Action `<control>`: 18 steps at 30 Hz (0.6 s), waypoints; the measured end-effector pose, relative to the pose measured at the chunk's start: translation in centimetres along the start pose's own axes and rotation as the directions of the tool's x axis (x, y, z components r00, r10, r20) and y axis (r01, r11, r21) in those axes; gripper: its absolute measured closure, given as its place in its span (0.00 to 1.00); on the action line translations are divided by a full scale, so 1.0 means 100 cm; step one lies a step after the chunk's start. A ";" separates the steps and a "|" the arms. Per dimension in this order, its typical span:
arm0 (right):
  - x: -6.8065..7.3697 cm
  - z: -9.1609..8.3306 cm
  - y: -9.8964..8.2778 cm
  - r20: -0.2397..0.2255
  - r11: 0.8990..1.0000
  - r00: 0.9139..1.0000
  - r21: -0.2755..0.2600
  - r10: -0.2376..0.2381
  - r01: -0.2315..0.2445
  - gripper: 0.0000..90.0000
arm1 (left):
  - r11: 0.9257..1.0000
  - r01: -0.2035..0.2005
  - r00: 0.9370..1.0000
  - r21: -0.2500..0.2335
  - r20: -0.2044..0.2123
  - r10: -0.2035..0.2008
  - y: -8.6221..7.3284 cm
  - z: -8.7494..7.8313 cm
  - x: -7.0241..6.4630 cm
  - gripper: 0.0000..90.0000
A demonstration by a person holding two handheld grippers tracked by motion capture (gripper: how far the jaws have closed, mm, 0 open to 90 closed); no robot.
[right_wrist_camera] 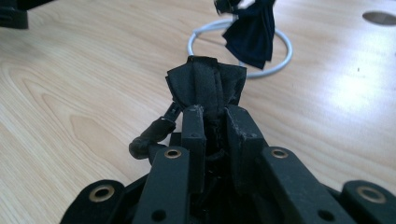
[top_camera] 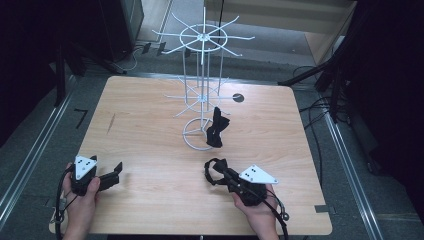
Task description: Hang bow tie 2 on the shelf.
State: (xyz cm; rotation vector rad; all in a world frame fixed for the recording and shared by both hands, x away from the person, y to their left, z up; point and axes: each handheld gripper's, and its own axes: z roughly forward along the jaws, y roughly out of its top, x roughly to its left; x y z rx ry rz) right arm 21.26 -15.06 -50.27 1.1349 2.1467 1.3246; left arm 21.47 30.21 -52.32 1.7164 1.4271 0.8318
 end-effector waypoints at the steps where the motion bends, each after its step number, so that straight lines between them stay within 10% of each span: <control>1: 0.001 -0.001 0.002 -0.001 1.000 1.000 -0.007 -0.001 0.001 0.88 | 1.000 0.000 1.000 0.001 0.000 0.000 0.000 0.000 0.000 0.13; 18: 0.008 -0.013 0.031 0.006 0.993 0.999 -0.106 -0.052 0.052 0.88 | 1.000 0.006 1.000 -0.002 0.000 -0.006 0.000 0.000 0.000 0.13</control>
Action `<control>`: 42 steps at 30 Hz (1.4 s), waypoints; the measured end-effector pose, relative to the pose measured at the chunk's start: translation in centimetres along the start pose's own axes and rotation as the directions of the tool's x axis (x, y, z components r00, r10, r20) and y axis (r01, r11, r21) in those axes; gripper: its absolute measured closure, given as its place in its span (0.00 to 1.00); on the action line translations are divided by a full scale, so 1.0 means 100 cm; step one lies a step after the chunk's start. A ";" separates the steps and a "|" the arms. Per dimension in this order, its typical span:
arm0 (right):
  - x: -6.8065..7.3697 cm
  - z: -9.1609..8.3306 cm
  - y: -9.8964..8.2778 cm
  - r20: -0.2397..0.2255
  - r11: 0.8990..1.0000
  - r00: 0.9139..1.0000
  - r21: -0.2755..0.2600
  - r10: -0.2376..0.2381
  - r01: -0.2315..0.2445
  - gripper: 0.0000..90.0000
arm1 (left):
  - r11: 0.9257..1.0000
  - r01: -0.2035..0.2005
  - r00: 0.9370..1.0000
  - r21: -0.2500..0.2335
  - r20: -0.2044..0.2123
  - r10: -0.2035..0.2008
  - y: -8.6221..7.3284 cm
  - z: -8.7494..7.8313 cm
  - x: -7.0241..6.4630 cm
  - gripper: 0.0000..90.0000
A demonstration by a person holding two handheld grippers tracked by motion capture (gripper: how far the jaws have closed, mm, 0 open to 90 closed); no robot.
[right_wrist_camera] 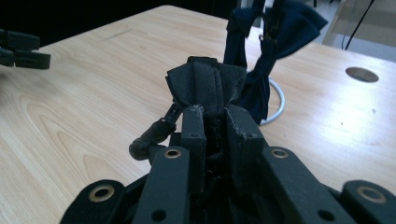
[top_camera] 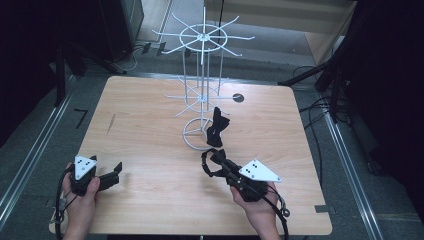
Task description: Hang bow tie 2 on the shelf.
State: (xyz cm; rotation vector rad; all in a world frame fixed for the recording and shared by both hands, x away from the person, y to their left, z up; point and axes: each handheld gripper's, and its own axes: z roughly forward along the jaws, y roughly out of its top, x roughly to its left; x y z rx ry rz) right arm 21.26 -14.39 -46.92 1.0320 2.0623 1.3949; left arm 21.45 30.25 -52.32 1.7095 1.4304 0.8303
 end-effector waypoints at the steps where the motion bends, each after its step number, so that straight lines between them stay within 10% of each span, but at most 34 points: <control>1: 0.000 0.000 0.002 0.001 1.000 1.000 -0.006 -0.006 0.006 0.88 | 1.000 0.000 1.000 0.000 0.000 0.000 0.000 0.000 0.000 0.13; 42: 0.008 -0.010 0.054 -0.031 0.989 0.999 -0.150 -0.020 0.015 0.88 | 1.000 -0.004 1.000 0.003 0.004 0.004 0.000 0.000 0.000 0.13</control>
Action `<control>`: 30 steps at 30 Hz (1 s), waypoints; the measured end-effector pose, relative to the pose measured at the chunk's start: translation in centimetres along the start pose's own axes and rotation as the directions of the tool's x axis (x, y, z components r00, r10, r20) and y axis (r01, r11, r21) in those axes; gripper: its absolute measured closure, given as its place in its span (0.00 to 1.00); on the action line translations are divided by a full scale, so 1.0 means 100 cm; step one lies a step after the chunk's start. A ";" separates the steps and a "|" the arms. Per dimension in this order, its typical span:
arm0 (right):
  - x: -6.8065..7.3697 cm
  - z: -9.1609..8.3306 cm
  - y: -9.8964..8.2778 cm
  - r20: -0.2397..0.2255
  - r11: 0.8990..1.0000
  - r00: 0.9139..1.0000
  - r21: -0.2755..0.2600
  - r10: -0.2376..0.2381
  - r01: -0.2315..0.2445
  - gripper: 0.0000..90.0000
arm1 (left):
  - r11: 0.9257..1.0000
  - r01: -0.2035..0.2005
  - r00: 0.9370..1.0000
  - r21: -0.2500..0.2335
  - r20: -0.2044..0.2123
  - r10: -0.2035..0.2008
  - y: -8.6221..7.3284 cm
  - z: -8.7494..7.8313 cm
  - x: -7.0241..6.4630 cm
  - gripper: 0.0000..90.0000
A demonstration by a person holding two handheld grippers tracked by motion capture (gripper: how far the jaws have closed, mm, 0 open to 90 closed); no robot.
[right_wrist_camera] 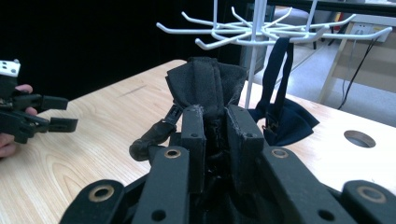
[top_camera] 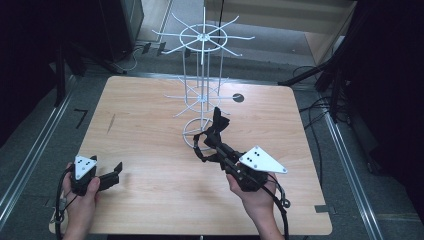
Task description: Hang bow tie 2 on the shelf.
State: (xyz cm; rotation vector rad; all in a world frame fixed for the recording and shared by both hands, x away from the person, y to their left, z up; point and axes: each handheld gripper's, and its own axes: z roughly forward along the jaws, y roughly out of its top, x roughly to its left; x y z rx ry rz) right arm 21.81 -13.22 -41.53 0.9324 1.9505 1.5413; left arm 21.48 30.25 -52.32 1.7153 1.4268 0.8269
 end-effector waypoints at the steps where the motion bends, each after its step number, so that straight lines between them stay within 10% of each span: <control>1: 0.000 0.000 0.002 -0.002 1.000 1.000 -0.006 0.004 -0.004 0.88 | 1.000 0.000 1.000 -0.001 -0.001 0.000 0.000 0.000 0.000 0.13; 30: 0.001 0.010 0.012 -0.004 0.999 1.000 -0.036 0.013 -0.013 0.88 | 1.000 0.002 1.000 0.001 0.000 -0.002 0.000 0.000 0.000 0.13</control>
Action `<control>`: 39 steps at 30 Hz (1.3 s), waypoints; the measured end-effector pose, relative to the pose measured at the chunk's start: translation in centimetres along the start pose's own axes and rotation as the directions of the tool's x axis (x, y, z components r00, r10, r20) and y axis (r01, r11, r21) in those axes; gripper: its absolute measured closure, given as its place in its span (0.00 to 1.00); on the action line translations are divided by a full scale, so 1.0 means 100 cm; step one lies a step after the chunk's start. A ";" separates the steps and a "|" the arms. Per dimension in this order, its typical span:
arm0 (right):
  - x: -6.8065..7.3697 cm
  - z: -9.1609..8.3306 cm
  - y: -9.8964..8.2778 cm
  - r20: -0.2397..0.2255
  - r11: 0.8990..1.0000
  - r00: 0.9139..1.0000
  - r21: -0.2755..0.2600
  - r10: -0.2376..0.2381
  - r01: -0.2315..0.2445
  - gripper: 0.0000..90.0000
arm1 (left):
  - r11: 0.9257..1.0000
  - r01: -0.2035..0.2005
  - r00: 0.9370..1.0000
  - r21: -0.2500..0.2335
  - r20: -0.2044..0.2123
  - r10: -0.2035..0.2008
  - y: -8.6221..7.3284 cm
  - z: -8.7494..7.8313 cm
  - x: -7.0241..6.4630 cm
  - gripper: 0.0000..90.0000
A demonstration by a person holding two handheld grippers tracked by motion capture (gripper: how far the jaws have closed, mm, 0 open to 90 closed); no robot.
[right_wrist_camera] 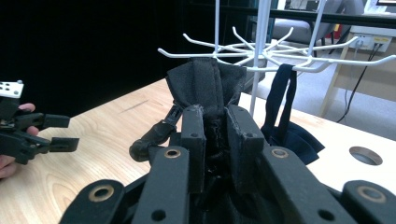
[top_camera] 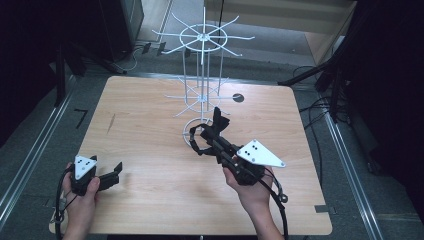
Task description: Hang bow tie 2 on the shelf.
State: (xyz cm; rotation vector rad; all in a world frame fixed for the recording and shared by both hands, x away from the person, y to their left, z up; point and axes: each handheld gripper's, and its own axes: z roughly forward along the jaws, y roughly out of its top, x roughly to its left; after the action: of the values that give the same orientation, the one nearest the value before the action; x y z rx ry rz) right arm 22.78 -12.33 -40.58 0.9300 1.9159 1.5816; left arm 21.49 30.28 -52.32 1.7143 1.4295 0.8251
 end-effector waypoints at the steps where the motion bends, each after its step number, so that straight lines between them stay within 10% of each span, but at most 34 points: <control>1: -0.001 0.001 0.000 0.005 1.000 1.000 -0.001 -0.001 0.001 0.88 | 1.000 0.000 1.000 0.002 0.001 0.000 0.000 0.000 0.000 0.13; 39: -0.016 0.051 -0.017 0.119 0.996 0.991 0.059 0.062 -0.069 0.88 | 1.000 0.008 1.000 -0.008 0.004 -0.008 0.000 0.000 0.002 0.12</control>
State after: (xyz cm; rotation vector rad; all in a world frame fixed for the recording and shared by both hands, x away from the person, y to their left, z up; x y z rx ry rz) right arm 27.26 -10.41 -43.40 1.0980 1.8804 1.4755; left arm 21.55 30.44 -52.33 1.7021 1.4276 0.8217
